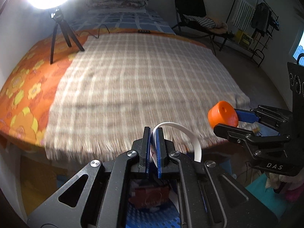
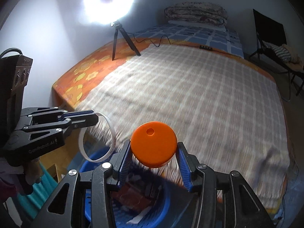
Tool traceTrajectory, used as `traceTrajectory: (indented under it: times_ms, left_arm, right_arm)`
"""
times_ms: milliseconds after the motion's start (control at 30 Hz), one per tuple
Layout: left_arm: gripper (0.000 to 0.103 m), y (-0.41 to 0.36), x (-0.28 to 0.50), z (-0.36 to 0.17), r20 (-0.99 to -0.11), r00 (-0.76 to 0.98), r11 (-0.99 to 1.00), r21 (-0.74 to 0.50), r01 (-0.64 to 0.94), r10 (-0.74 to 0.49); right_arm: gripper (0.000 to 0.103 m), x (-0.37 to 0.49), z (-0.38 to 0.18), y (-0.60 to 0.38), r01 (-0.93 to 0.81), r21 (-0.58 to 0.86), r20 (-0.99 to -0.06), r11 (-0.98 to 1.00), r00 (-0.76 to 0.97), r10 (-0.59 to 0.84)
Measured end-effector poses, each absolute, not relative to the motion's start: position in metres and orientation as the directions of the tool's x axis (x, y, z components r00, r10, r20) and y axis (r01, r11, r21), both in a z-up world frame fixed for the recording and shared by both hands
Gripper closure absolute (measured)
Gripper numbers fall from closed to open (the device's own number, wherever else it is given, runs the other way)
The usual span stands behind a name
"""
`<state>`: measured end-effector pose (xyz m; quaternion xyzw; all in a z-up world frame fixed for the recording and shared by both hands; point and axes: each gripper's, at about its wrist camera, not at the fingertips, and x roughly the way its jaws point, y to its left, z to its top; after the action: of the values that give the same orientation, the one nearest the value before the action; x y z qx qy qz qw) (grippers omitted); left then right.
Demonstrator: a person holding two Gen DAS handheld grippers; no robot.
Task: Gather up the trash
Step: 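Carry the white band and orange lid over the blue basket, then open both tools to drop the band and lid into the basket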
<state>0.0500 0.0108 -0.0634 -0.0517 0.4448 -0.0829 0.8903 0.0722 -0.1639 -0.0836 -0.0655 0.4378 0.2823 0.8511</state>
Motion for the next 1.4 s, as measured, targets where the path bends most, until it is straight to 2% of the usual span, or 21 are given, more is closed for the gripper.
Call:
traceTrajectory:
  times_ms: [667, 1400]
  left_arm:
    - [0.1, -0.003, 0.002, -0.146, -0.868, 0.455, 0.979, -0.194, 0.055, -0.198]
    - [0.1, 0.005, -0.001, -0.191, -0.91, 0.388, 0.988, -0.156, 0.004, -0.145]
  right_arm:
    - [0.055, 0.023, -0.151, -0.164, -0.539, 0.179, -0.85, 0.823, 0.337, 0.406]
    - [0.054, 0.024, -0.191, -0.157, -0.507, 0.2, -0.885, 0.838, 0.273, 0.377]
